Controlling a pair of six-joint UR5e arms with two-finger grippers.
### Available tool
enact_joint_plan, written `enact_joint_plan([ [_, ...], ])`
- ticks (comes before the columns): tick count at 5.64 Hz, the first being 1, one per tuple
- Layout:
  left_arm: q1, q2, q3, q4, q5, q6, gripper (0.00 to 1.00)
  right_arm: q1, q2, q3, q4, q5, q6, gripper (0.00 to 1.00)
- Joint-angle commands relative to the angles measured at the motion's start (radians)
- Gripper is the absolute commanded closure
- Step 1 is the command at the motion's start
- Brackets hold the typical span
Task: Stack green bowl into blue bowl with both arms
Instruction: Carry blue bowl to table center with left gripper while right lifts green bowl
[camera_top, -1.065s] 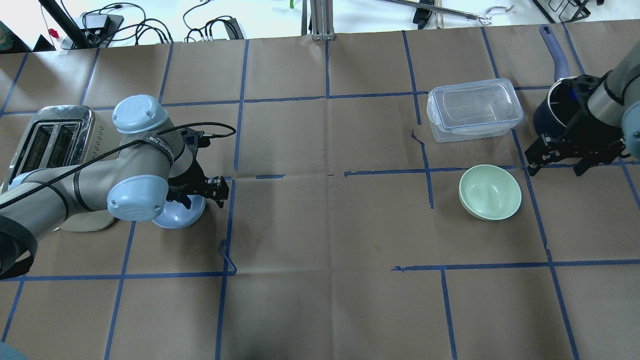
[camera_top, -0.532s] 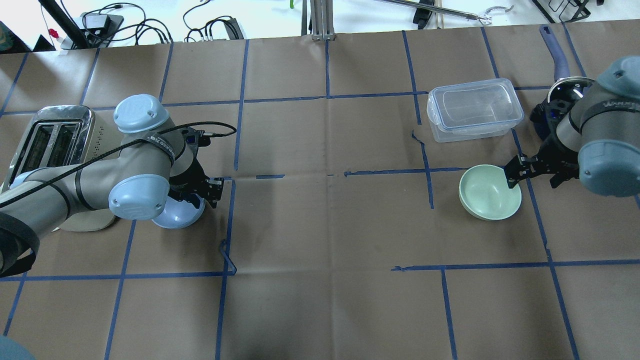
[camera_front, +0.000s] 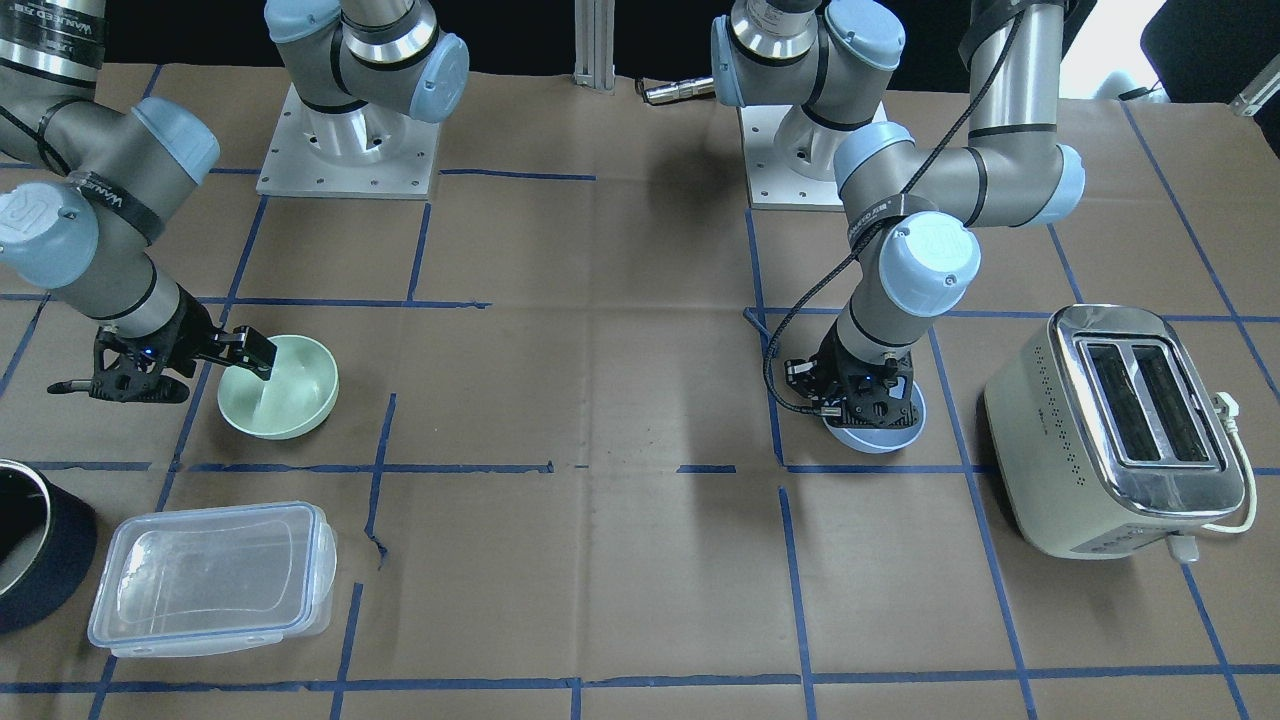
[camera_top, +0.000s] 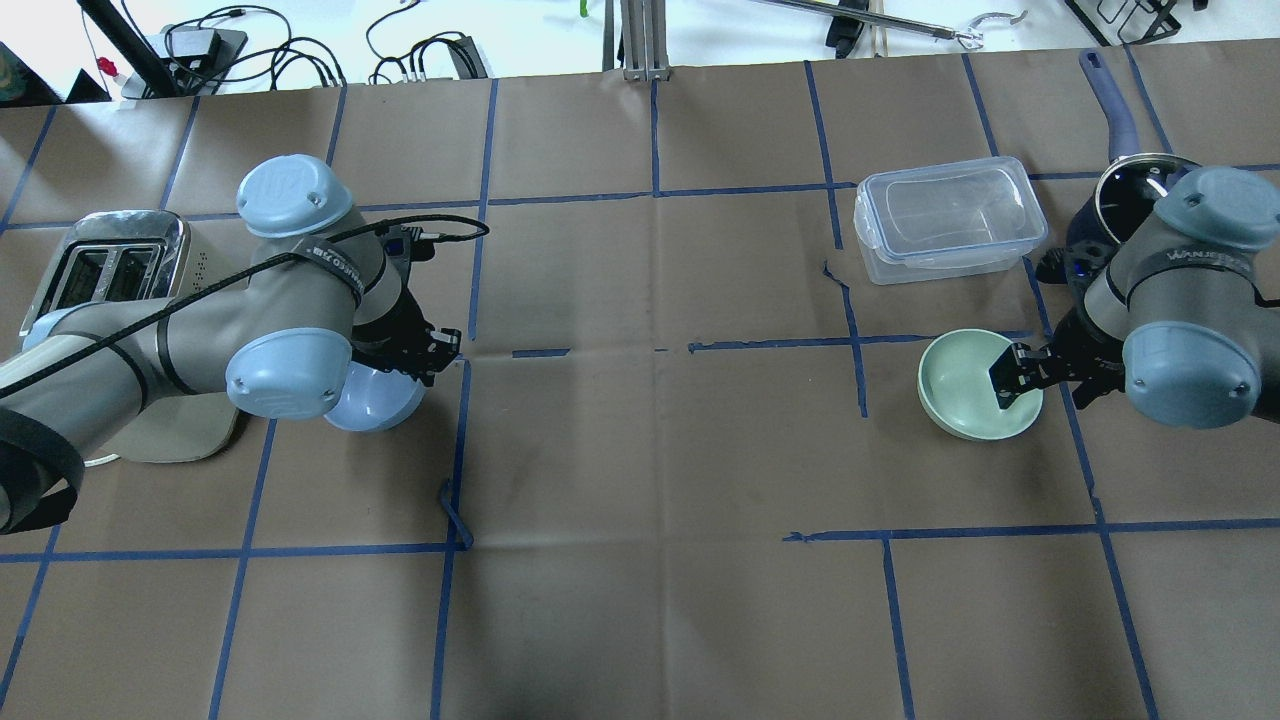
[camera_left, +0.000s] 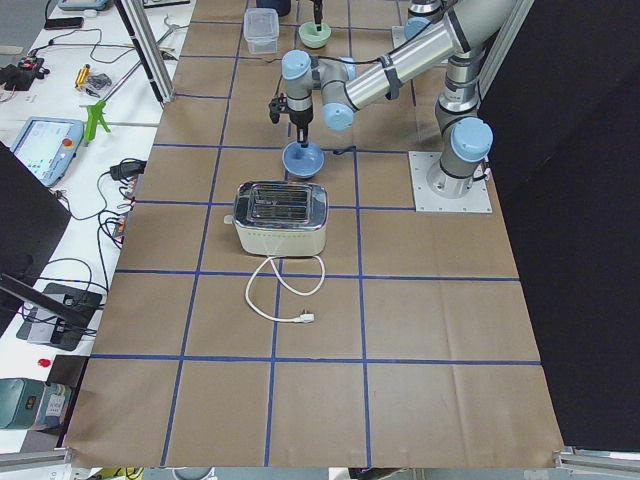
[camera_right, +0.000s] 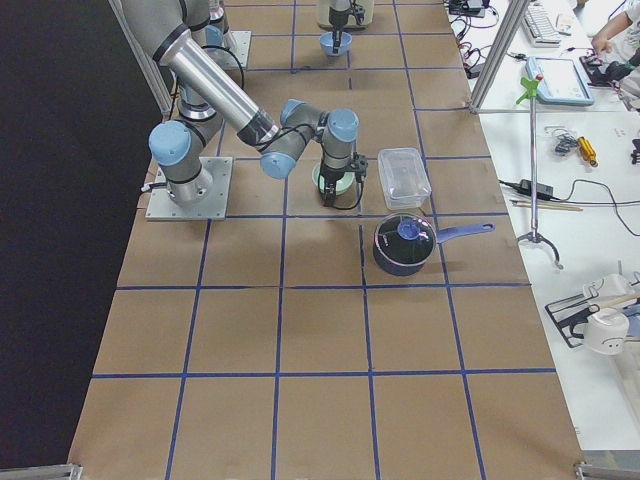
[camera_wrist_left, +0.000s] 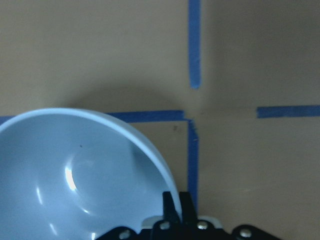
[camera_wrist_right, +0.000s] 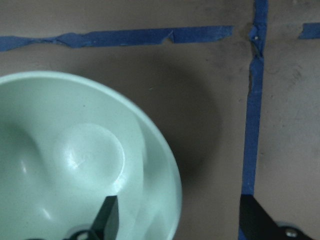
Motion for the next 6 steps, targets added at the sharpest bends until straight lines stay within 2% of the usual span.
enact_joint_plan([
  [1, -0.207, -0.112, 0.218, -0.027, -0.003, -0.146, 1.0, -0.001, -0.007, -0.006, 0.002, 0.001, -0.002, 0.93],
  [2, -0.325, -0.225, 0.36, -0.026, 0.005, -0.278, 0.99, -0.001, -0.01, -0.009, 0.002, 0.001, 0.0, 0.93],
  [3, -0.376, -0.313, 0.479, -0.027, 0.014, -0.319, 0.99, 0.001, -0.01, -0.038, 0.01, 0.0, 0.0, 0.94],
  [4, -0.425, -0.332, 0.497, -0.026, 0.006, -0.331, 0.99, 0.004, -0.015, -0.081, 0.03, -0.006, 0.0, 0.94],
  [5, -0.465, -0.351, 0.486, -0.029, 0.015, -0.331, 0.97, 0.04, -0.036, -0.163, 0.156, -0.012, 0.002, 0.94],
  [6, -0.475, -0.368, 0.46, -0.03, 0.018, -0.321, 0.96, 0.044, -0.07, -0.281, 0.353, -0.013, 0.009, 0.94],
])
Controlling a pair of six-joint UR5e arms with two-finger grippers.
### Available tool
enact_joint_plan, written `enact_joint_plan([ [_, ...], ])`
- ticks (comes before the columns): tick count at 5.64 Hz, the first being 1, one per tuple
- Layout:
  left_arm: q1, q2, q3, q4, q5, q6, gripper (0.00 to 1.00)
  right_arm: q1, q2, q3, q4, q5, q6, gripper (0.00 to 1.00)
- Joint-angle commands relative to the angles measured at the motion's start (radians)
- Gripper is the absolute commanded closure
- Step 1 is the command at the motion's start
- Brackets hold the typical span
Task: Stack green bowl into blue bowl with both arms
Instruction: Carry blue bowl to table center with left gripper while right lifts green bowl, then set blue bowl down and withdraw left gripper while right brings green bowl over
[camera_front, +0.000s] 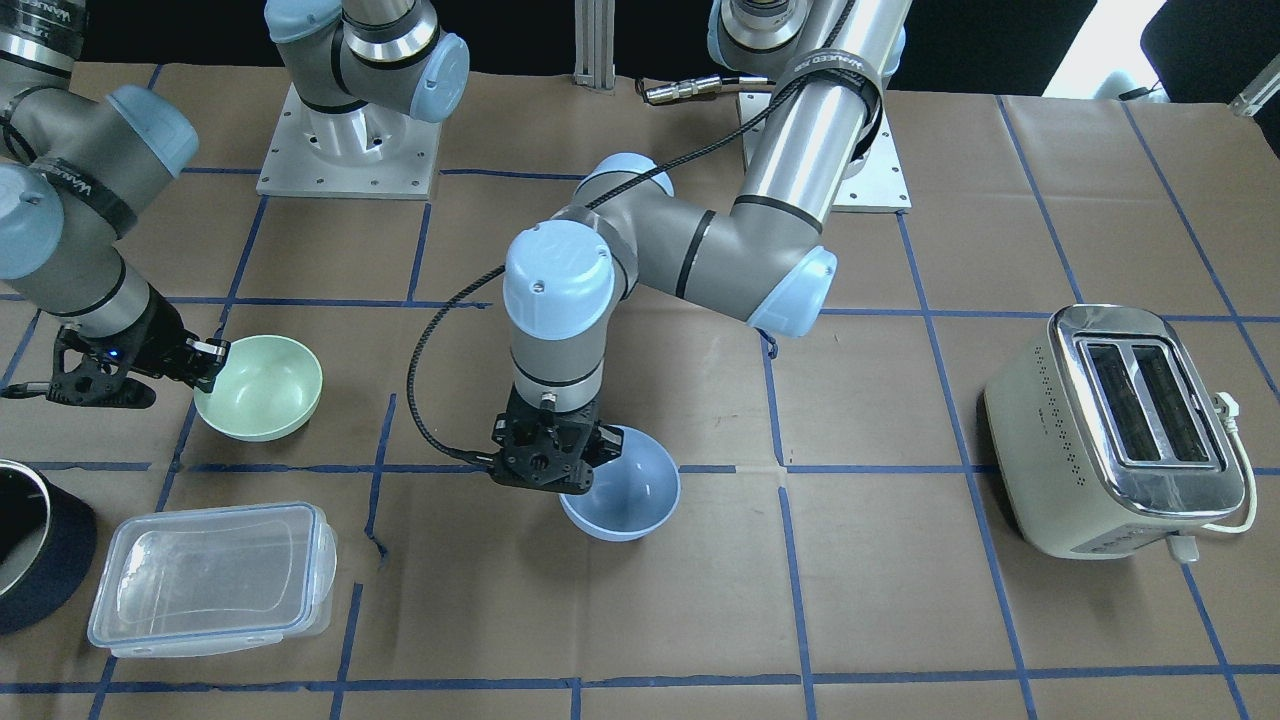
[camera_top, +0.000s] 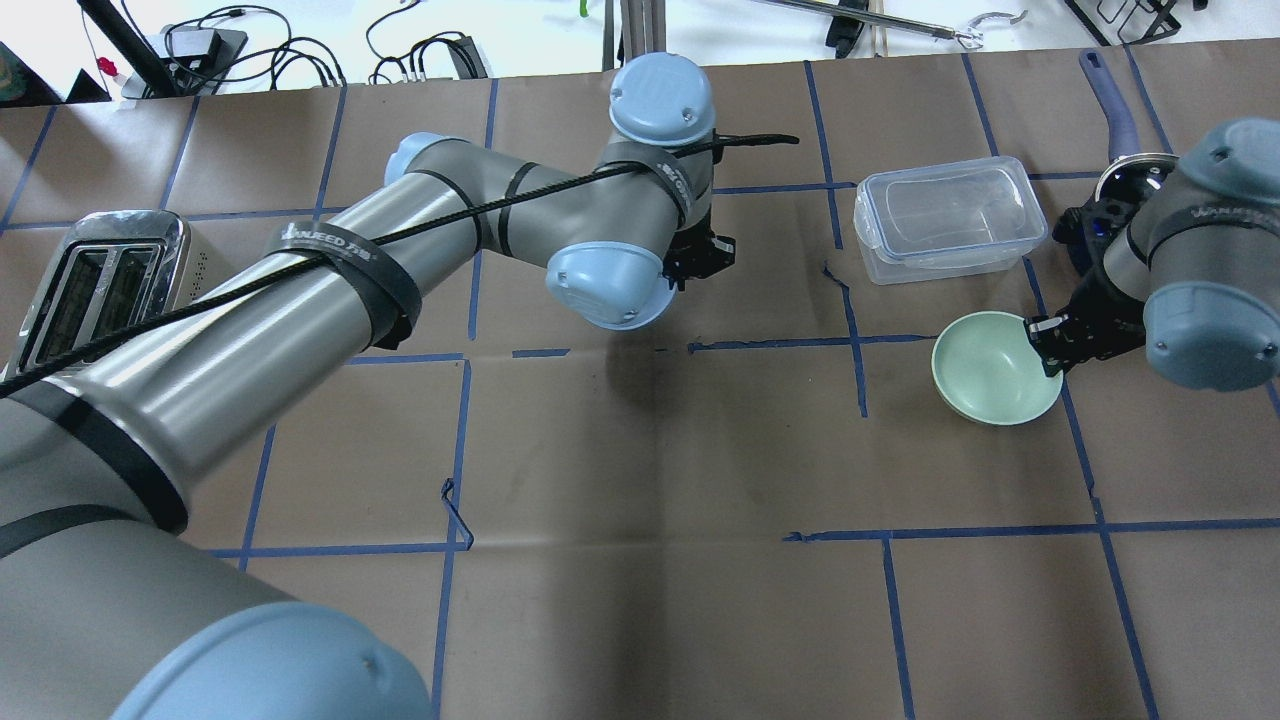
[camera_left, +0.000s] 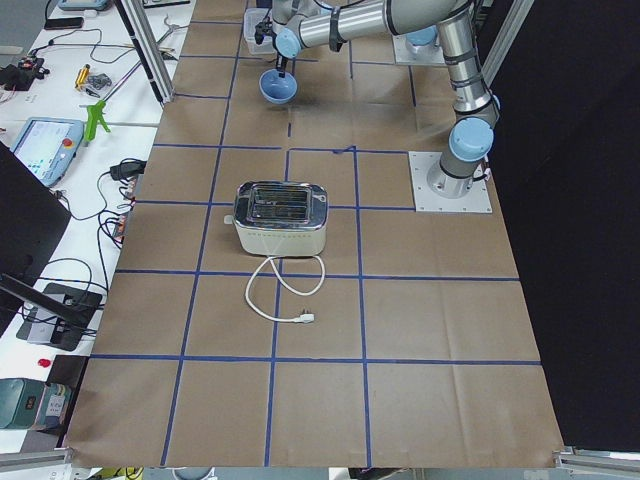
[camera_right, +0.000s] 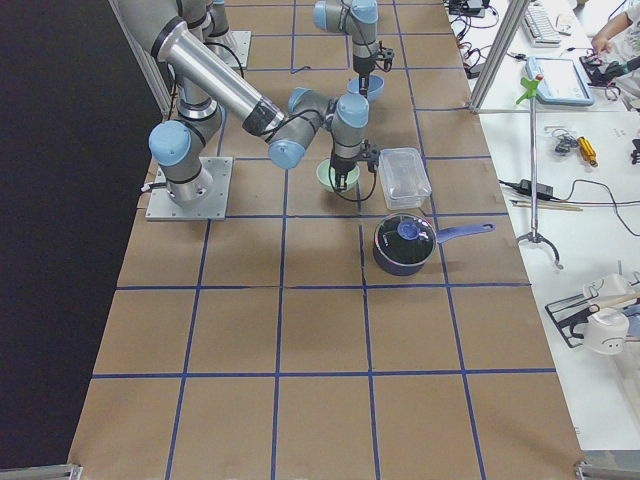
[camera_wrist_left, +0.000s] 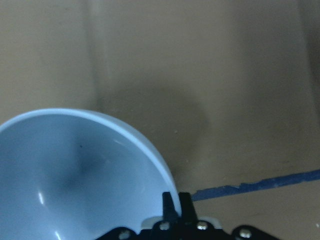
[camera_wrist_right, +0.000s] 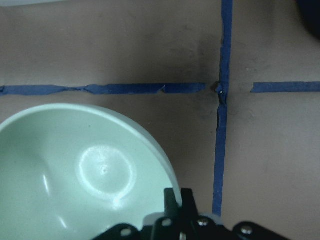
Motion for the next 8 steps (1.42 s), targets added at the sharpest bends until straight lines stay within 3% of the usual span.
enact_joint_plan([
  [1, -0.018, -0.013, -0.032, -0.003, 0.004, 0.006, 0.82, 0.01, -0.037, -0.197, 0.314, 0.0, 0.006, 0.94],
  [2, -0.018, -0.019, -0.037, -0.002, 0.004, 0.004, 0.01, 0.008, -0.042, -0.277, 0.444, 0.009, 0.006, 0.94],
  [4, -0.009, 0.048, -0.035, -0.061, 0.001, 0.006, 0.01, 0.01, -0.068, -0.349, 0.553, 0.07, 0.004, 0.94],
  [6, 0.066, 0.234, -0.005, -0.319, -0.027, 0.015, 0.01, 0.012, -0.065, -0.342, 0.546, 0.093, 0.006, 0.94],
  [8, 0.239, 0.461, 0.002, -0.637, -0.031, 0.238, 0.01, 0.083, -0.043, -0.337, 0.52, 0.133, 0.118, 0.94],
])
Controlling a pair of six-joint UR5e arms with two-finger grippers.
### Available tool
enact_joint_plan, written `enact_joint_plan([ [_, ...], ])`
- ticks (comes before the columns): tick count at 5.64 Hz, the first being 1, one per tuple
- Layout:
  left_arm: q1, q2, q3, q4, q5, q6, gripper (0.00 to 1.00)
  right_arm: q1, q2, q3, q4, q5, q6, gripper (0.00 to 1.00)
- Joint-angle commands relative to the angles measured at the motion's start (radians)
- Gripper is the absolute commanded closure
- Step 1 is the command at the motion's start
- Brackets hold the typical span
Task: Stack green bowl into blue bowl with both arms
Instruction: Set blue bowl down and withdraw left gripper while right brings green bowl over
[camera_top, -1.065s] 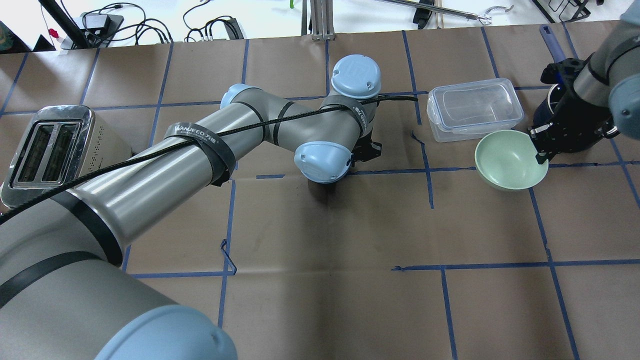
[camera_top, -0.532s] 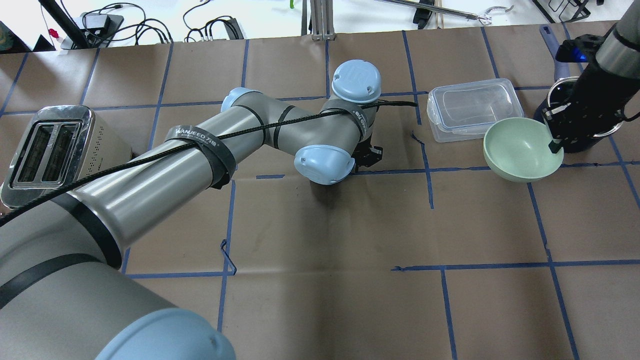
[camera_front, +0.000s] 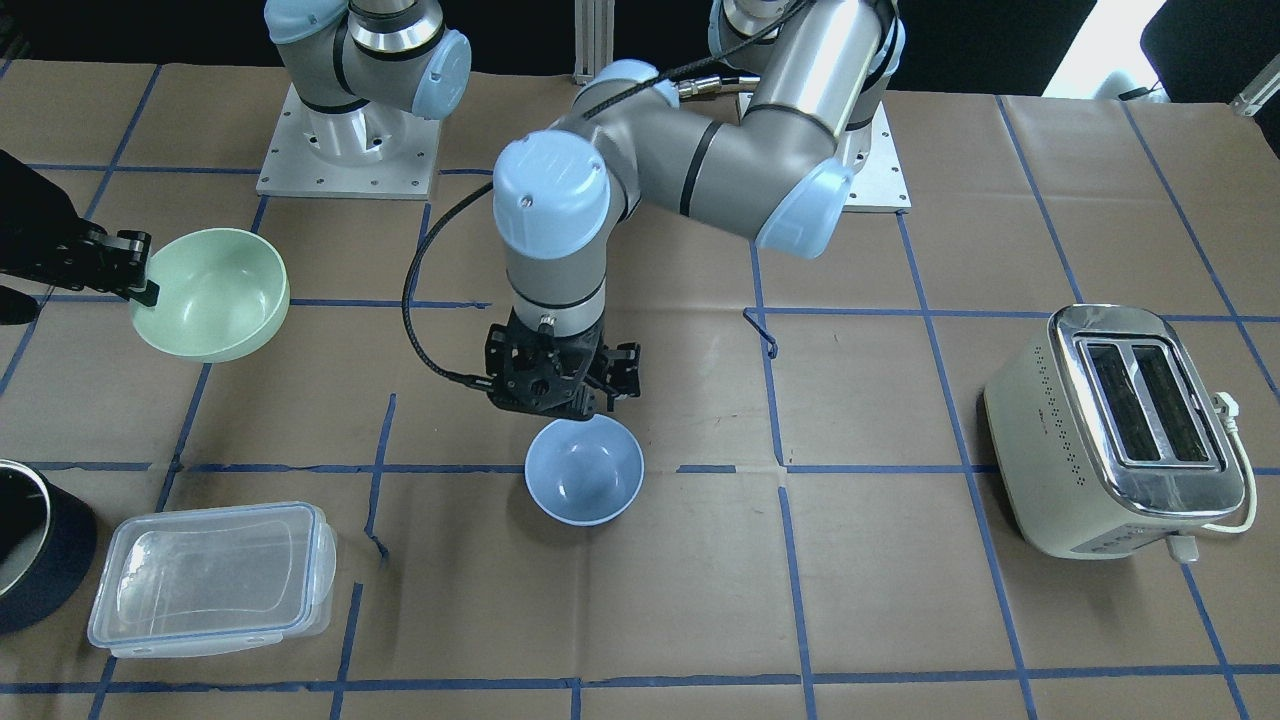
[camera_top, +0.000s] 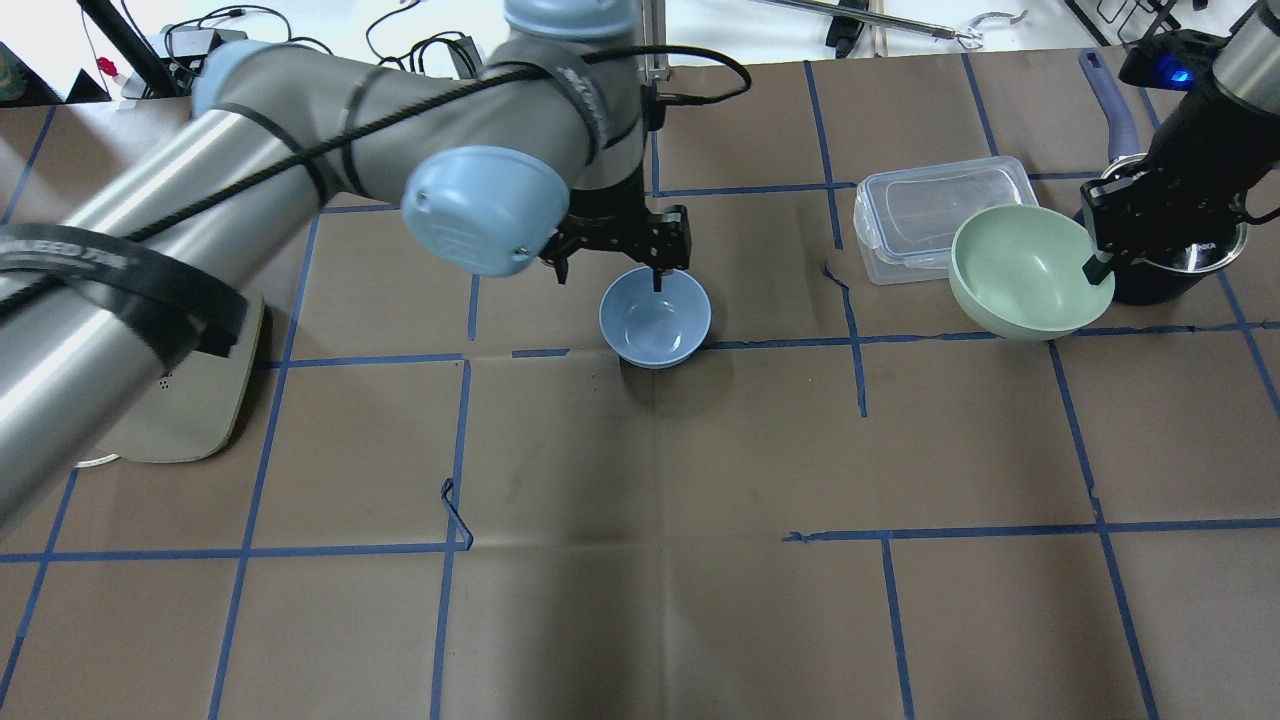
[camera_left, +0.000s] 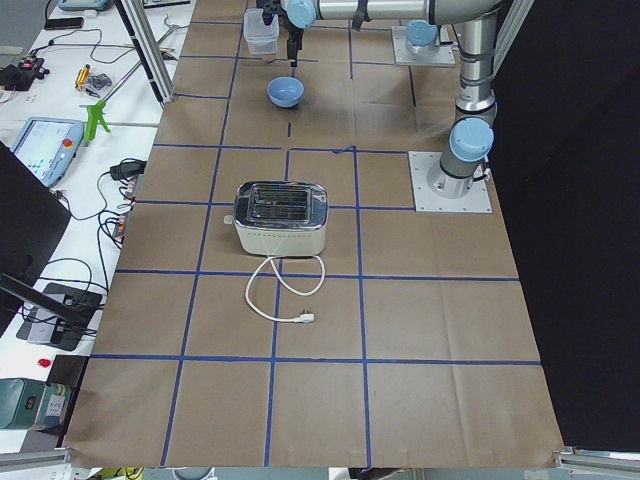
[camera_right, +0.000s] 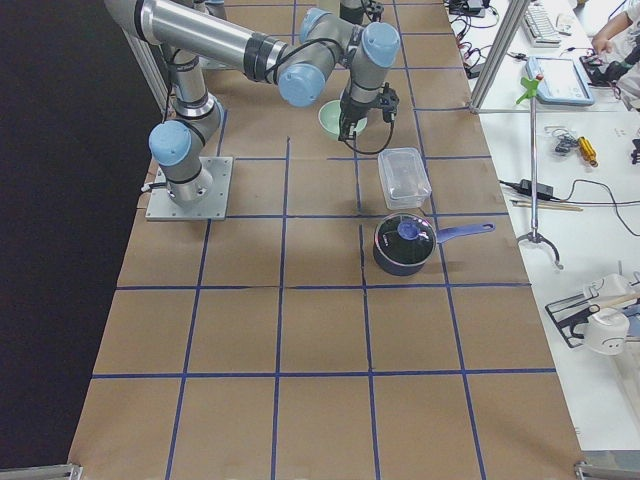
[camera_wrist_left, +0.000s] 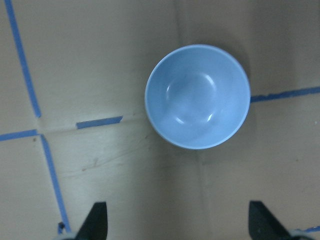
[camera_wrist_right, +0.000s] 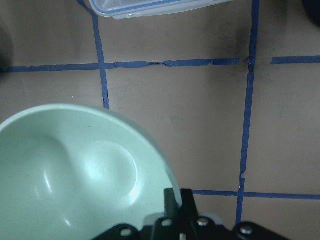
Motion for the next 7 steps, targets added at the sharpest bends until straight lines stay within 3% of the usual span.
enact_joint_plan([
  [1, 0.137, 0.18, 0.0, -0.228, 0.001, 0.144, 0.01, 0.135, 0.04, 0.0, -0.08, 0.012, 0.182, 0.94],
  [3, 0.278, 0.196, -0.014, -0.22, -0.019, 0.161, 0.01, 0.339, 0.091, 0.001, -0.203, 0.051, 0.455, 0.94],
  [5, 0.274, 0.202, -0.029, -0.163, -0.025, 0.156, 0.01, 0.534, 0.17, -0.002, -0.359, 0.07, 0.726, 0.94],
  [7, 0.286, 0.217, -0.037, -0.136, -0.025, 0.169, 0.01, 0.579, 0.259, 0.001, -0.465, 0.069, 0.792, 0.94],
])
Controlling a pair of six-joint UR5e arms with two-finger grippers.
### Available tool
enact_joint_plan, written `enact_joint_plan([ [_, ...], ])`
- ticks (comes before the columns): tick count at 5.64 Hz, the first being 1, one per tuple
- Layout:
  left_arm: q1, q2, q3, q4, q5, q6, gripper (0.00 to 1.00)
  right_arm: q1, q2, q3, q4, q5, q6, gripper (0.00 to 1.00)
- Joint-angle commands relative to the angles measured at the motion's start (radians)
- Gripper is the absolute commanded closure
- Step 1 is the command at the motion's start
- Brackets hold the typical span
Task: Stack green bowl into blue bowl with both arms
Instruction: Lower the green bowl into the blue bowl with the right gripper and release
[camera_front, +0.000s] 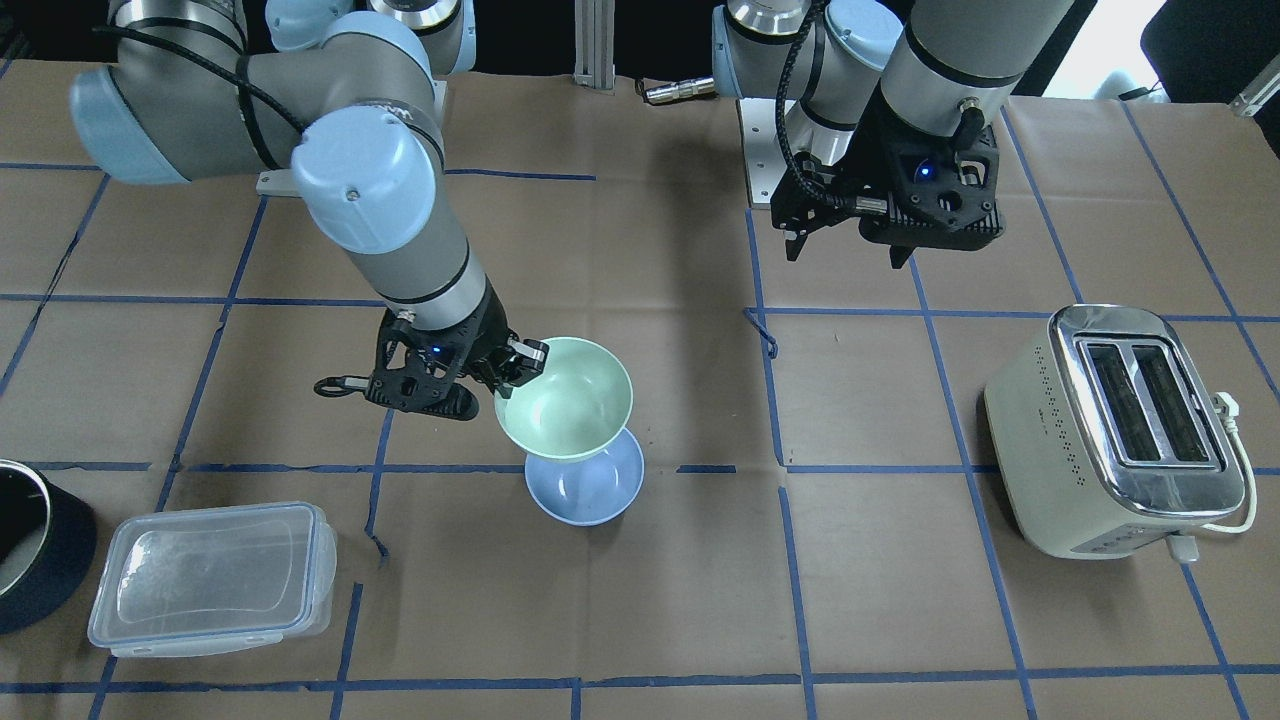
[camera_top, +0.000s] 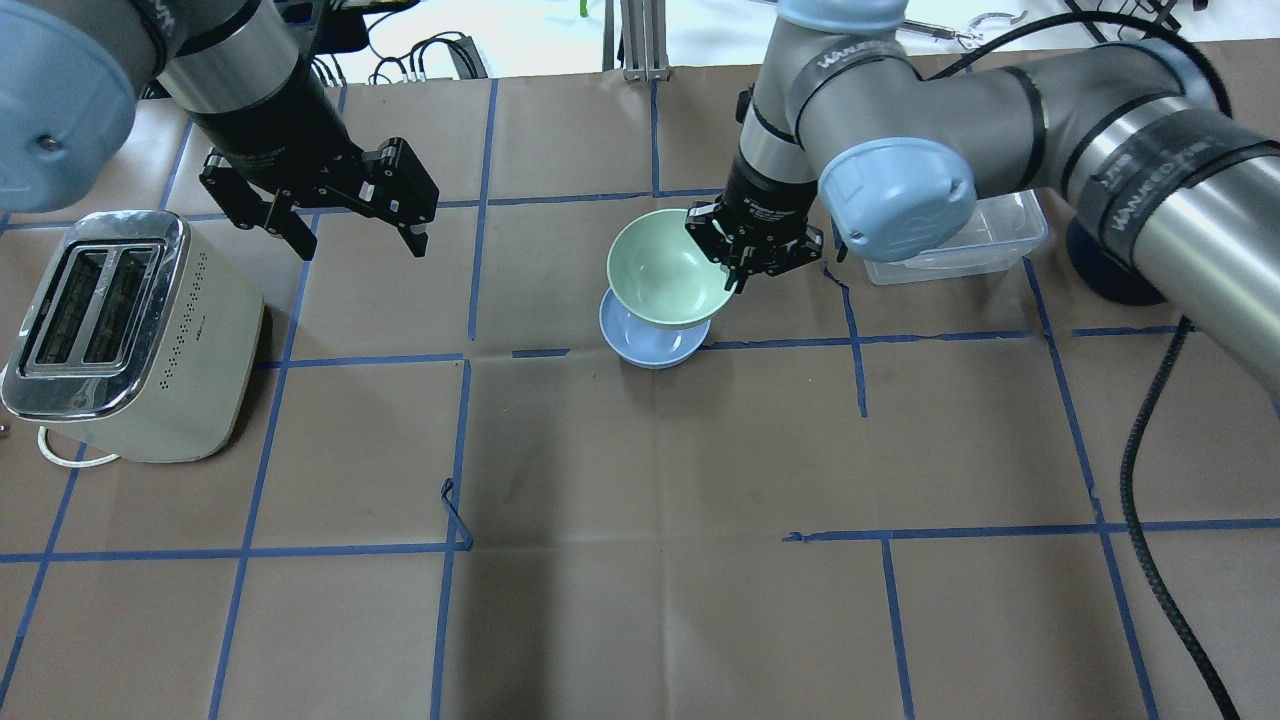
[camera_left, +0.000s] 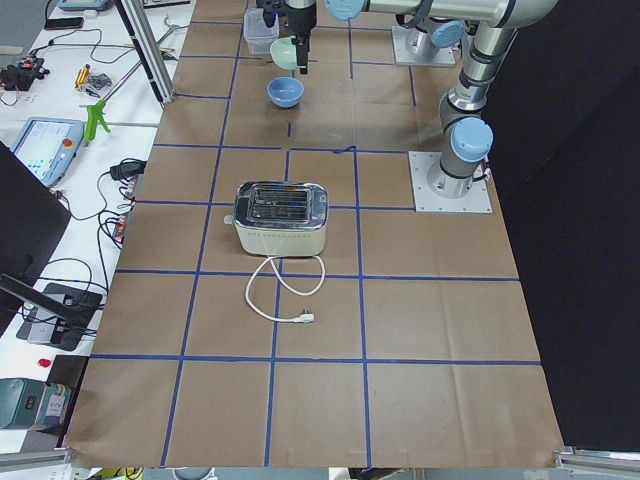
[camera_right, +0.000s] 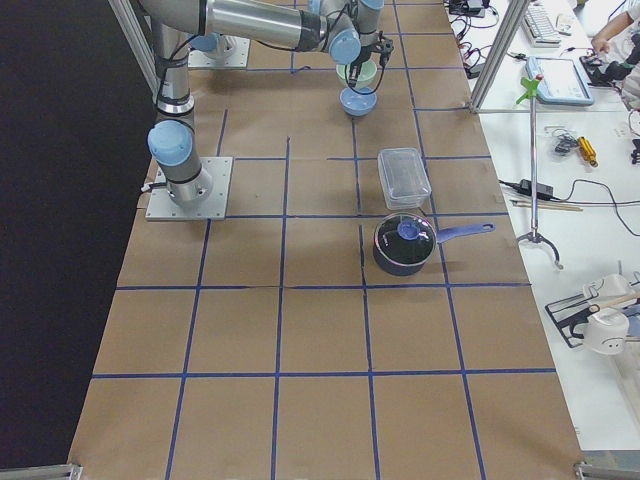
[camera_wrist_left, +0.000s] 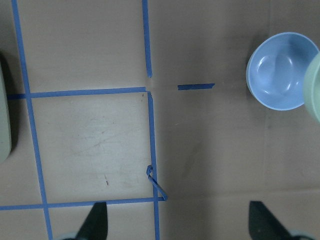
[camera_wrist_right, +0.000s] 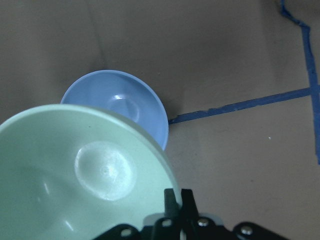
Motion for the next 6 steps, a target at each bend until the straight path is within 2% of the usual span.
enact_joint_plan([
  [1, 0.005, 0.007, -0.018, 0.1, 0.005, 0.006, 0.01, 0.016, 0.102, 0.003, -0.083, -0.002, 0.016, 0.94],
  [4, 0.005, 0.017, -0.033, 0.103, 0.008, 0.004, 0.01, 0.016, 0.147, 0.005, -0.113, -0.002, 0.012, 0.93],
  [5, 0.005, 0.018, -0.033, 0.102, 0.008, 0.004, 0.01, 0.016, 0.147, 0.005, -0.113, -0.002, 0.013, 0.78],
  [6, 0.005, 0.018, -0.033, 0.103, 0.011, 0.004, 0.01, 0.009, 0.145, -0.009, -0.111, -0.001, 0.012, 0.01],
])
